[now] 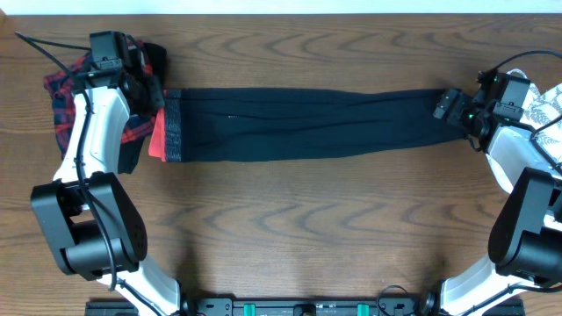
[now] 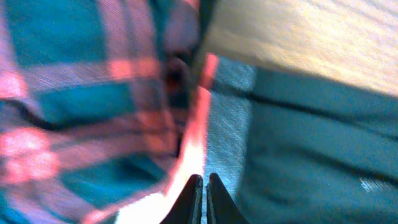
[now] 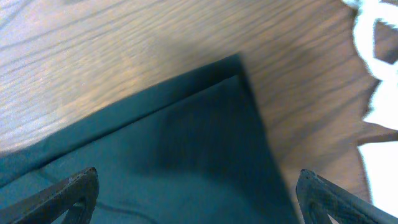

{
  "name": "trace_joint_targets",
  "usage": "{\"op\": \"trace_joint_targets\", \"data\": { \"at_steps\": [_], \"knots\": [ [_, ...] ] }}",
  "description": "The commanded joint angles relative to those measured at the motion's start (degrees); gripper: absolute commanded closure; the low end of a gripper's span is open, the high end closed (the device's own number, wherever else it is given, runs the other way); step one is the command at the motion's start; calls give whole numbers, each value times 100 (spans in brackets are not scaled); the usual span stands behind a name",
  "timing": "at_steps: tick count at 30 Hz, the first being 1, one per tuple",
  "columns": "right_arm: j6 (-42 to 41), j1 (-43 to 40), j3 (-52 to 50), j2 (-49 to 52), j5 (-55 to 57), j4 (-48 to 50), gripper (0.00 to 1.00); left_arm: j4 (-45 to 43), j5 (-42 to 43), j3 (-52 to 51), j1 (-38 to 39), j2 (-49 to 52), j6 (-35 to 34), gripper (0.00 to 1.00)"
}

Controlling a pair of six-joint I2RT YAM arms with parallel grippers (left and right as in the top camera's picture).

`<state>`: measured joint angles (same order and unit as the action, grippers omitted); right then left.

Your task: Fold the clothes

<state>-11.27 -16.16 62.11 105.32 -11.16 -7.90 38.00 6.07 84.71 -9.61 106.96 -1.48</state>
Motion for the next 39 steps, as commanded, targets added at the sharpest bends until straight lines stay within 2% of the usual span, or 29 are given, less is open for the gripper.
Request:
{"op": "trace_joint_targets", "data": {
  "at_steps": [1, 9, 11, 13, 20, 26, 33, 35, 39],
  "knots": [
    [216, 81, 96, 44, -514, -66, 1, 225, 533, -11, 306, 52, 144, 94],
    [804, 229, 96, 44, -1329, -361, 1, 669, 306, -17, 1086, 55, 417, 94],
    [1049, 385, 96, 46, -1287, -509, 8, 656, 313, -17, 1139, 66, 289, 94],
    [1161, 509, 96, 46, -1154, -595, 11, 673, 313, -17, 1141, 101, 153, 94],
    [1150, 796, 96, 46, -269, -424, 9, 675, 363, -26, 1145, 612, -17, 94],
    [1110, 820, 96, 319, -234, -173, 8, 560, 363, -28, 1145, 1154, -15, 94],
    [1110, 896, 96, 1021, -256, 251, 1, 256, 361, -28, 1145, 1423, -15, 94],
    [1108, 894, 96, 1141, -188, 240, 1, 203, 358, -26, 1145, 1451, -15, 94],
    [909, 739, 96, 1215, 673, -221, 1, 310, 367, -28, 1145, 1471, -87, 93]
  ]
}}
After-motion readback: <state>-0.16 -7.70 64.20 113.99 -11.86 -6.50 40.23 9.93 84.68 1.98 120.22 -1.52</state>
